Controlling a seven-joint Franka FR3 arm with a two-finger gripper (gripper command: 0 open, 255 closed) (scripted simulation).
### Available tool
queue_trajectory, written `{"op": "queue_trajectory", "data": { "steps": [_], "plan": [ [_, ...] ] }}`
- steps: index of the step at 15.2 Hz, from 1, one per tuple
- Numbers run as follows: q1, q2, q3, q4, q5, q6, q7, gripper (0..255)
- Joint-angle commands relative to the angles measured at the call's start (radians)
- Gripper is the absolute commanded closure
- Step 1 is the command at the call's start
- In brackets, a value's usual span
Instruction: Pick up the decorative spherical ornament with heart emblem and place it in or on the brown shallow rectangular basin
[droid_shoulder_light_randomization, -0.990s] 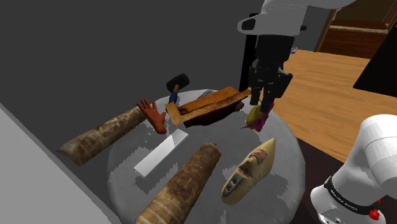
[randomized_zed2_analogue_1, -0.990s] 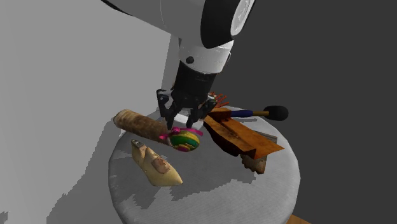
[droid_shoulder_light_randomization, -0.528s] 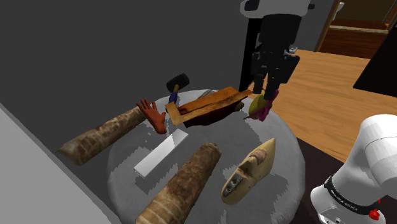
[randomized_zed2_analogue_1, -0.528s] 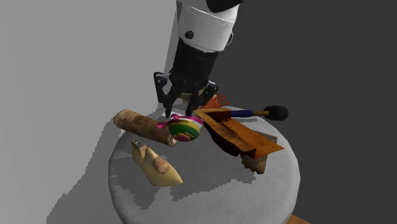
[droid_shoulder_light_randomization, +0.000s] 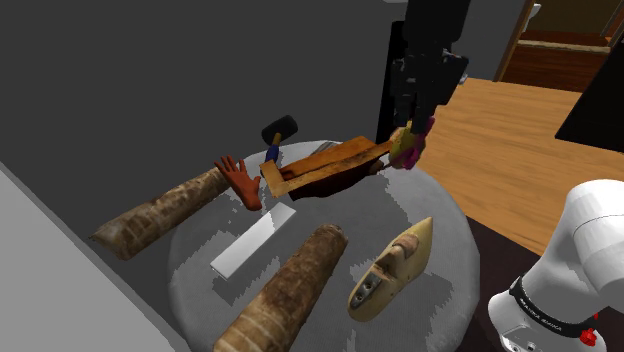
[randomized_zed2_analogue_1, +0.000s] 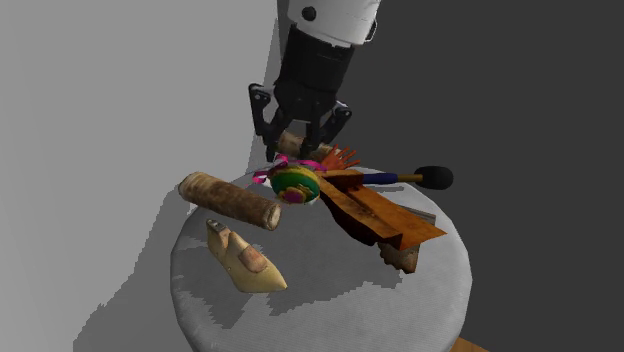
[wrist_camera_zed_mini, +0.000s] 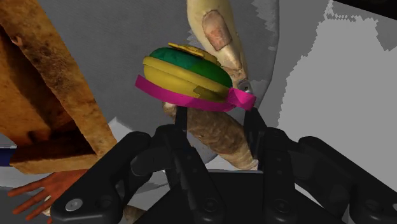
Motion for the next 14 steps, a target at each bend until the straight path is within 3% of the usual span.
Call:
{"op": "queue_trajectory", "data": {
  "steps": [1,8,9,10,14],
  "plan": [
    [-0.004,0.069,-0.021,0.074,-0.009,-0.012,-0.021,255],
    [-0.019,0.333,-0.095,0.367,-0.016,-0.068,-0.1,255],
    [-0.016,0.285,-0.083,0.319,-0.017,-0.064,-0.086,255],
    [-0.016,0.285,-0.083,0.319,-0.017,-0.064,-0.086,0],
    [-0.037,0.14,-0.065,0.062,-0.039,0.082,-0.056,0]
  ]
}}
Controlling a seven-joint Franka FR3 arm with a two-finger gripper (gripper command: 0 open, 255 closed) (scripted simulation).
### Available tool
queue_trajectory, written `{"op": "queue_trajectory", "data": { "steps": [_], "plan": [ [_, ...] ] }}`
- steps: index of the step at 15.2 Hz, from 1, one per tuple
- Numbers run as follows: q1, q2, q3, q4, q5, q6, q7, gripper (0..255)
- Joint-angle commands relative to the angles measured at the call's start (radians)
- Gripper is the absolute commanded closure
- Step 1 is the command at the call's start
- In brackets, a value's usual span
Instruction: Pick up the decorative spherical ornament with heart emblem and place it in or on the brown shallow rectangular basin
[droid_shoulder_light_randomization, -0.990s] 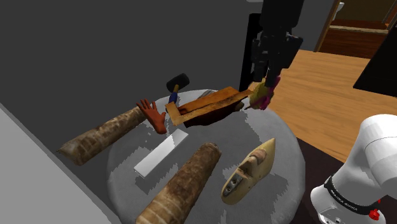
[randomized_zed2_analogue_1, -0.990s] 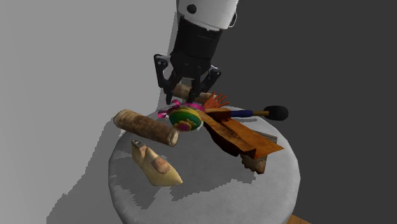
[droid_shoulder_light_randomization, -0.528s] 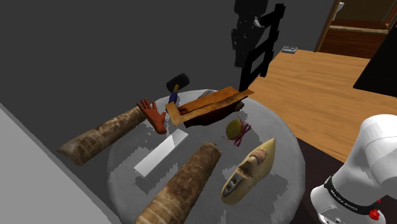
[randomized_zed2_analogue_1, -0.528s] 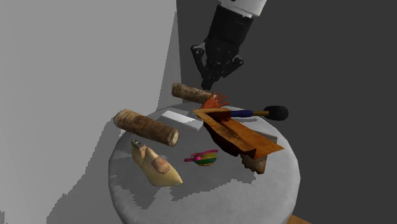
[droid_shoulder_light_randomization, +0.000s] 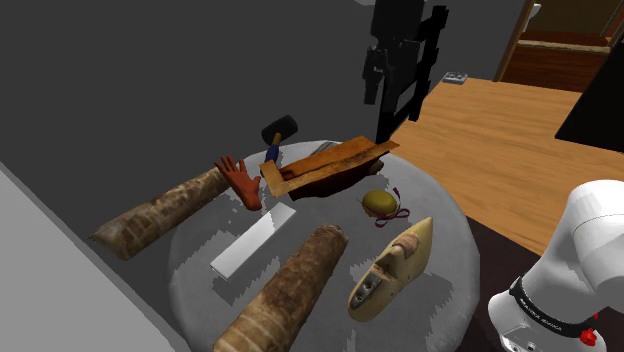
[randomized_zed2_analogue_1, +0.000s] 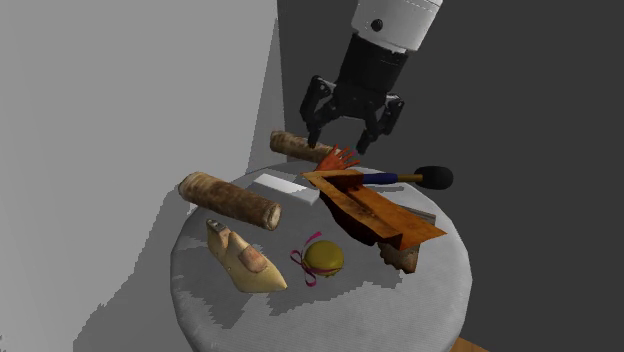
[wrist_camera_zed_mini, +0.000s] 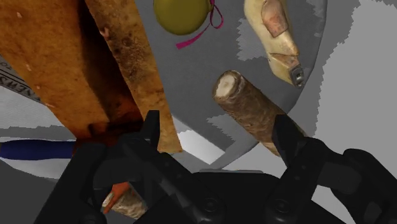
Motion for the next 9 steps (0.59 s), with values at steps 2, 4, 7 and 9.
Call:
{"op": "queue_trajectory", "data": {
  "steps": [2,4,7,9],
  "plan": [
    [-0.018,-0.103,0.015,-0.181,-0.011,0.103,0.025,0],
    [-0.031,-0.166,0.024,-0.291,-0.016,0.166,0.041,0],
    [-0.052,-0.255,0.039,-0.448,-0.02,0.257,0.066,0],
    [-0.066,-0.311,0.05,-0.548,-0.02,0.316,0.082,0]
  ]
}}
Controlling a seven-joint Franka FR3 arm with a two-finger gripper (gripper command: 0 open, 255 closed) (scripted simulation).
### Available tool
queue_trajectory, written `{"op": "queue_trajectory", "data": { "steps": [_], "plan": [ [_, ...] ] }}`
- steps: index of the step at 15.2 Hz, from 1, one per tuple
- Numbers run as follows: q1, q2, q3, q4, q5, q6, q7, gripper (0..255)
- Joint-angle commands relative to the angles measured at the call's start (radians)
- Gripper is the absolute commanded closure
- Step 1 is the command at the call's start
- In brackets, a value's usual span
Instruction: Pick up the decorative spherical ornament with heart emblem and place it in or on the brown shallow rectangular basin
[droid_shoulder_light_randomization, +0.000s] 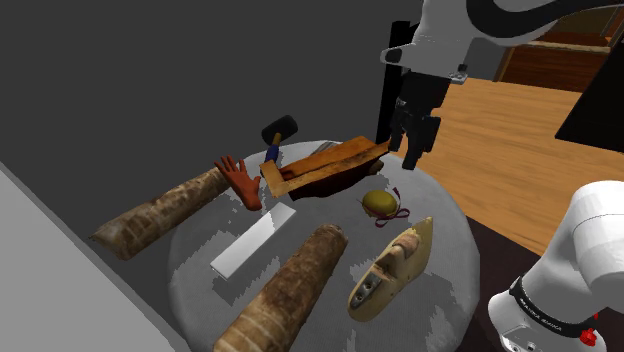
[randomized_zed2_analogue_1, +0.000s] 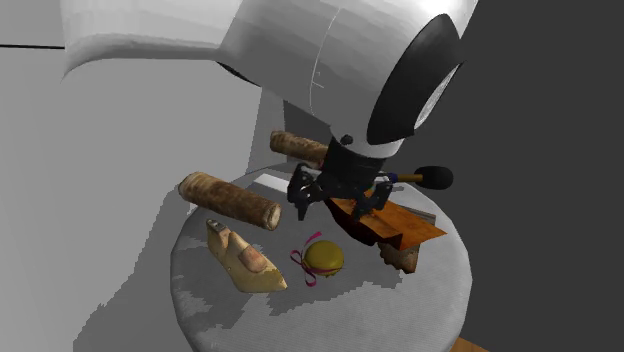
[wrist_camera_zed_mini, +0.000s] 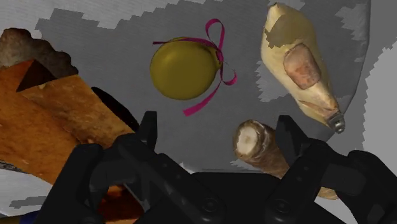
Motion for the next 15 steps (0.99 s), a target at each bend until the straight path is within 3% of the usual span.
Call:
{"op": "queue_trajectory", "data": {
  "steps": [1,8,15],
  "plan": [
    [-0.013,-0.06,0.014,-0.1,0.002,0.057,0.022,0],
    [-0.053,-0.237,0.057,-0.408,0.02,0.238,0.082,0],
    [-0.029,-0.187,0.077,-0.474,0.052,0.357,0.073,0]
  ]
}}
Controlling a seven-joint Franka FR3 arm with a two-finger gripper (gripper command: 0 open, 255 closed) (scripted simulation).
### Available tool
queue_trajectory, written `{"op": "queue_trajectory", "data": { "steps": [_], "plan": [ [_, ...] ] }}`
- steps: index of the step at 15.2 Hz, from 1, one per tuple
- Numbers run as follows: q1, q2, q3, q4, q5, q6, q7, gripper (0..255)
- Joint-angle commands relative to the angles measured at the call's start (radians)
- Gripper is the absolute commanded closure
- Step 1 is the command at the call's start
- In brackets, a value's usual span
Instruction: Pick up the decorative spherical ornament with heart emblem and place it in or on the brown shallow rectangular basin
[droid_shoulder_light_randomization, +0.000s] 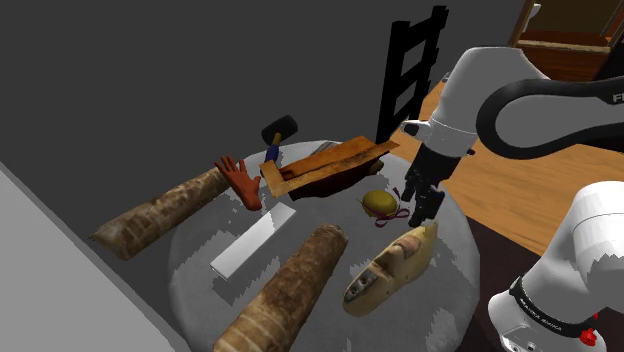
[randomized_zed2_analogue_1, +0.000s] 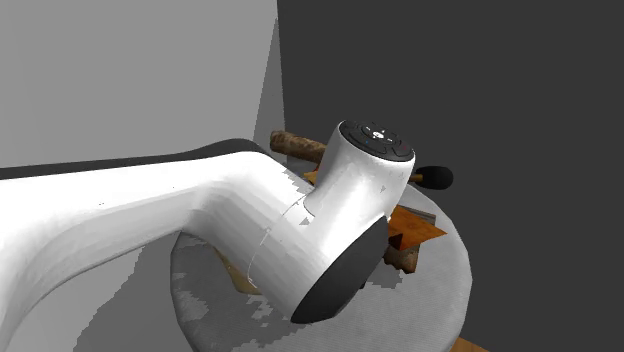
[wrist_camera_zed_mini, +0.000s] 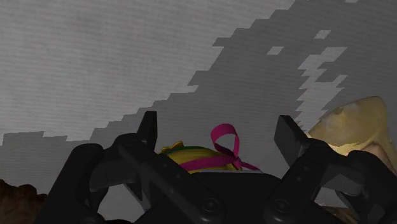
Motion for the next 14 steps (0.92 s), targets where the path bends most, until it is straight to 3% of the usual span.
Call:
{"op": "queue_trajectory", "data": {
  "steps": [1,8,9,14],
  "plan": [
    [0.007,0.009,0.006,-0.019,0.01,0.029,0.0,0],
    [0.007,0.009,0.006,-0.019,0.009,0.029,0.0,0],
    [0.007,0.009,0.006,-0.019,0.009,0.029,0.0,255],
    [0.009,0.01,0.008,-0.024,0.012,0.035,0.0,255]
  ]
}}
